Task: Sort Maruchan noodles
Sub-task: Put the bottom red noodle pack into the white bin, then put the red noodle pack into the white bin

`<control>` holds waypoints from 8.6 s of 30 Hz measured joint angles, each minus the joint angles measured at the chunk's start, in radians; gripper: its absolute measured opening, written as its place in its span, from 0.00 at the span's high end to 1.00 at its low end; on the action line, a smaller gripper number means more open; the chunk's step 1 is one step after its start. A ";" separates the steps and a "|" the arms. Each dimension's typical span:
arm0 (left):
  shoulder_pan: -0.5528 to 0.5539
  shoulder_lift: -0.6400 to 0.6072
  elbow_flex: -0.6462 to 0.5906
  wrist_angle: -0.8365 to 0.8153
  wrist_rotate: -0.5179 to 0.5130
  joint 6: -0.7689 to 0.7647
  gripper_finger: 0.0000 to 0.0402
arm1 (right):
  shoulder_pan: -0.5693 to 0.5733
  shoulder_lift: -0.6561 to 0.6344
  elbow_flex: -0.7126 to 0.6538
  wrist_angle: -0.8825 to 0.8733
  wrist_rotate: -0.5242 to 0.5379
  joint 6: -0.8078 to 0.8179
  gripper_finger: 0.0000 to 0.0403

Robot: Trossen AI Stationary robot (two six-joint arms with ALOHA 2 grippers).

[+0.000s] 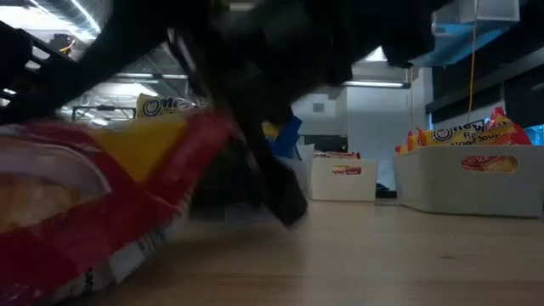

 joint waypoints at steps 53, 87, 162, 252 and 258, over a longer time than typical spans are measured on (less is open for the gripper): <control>-0.111 -0.448 0.000 -0.334 -0.011 -0.202 0.51 | 0.041 0.016 0.325 -0.308 0.138 -0.630 0.97; -0.075 -0.880 0.000 -0.794 -0.353 -0.154 0.51 | -0.087 -0.178 0.654 -1.339 0.444 -0.827 0.95; 0.714 -0.879 0.000 -0.759 -0.050 0.509 0.51 | -1.084 -0.812 -0.555 -0.543 -0.080 -1.960 0.95; 1.466 0.193 0.484 -0.428 0.575 0.478 0.47 | -0.958 -0.866 -0.490 -0.499 -0.359 -1.486 0.22; 1.433 0.171 0.485 -0.558 0.679 0.633 0.47 | -0.945 -0.866 -0.490 -0.503 -0.359 -1.491 0.22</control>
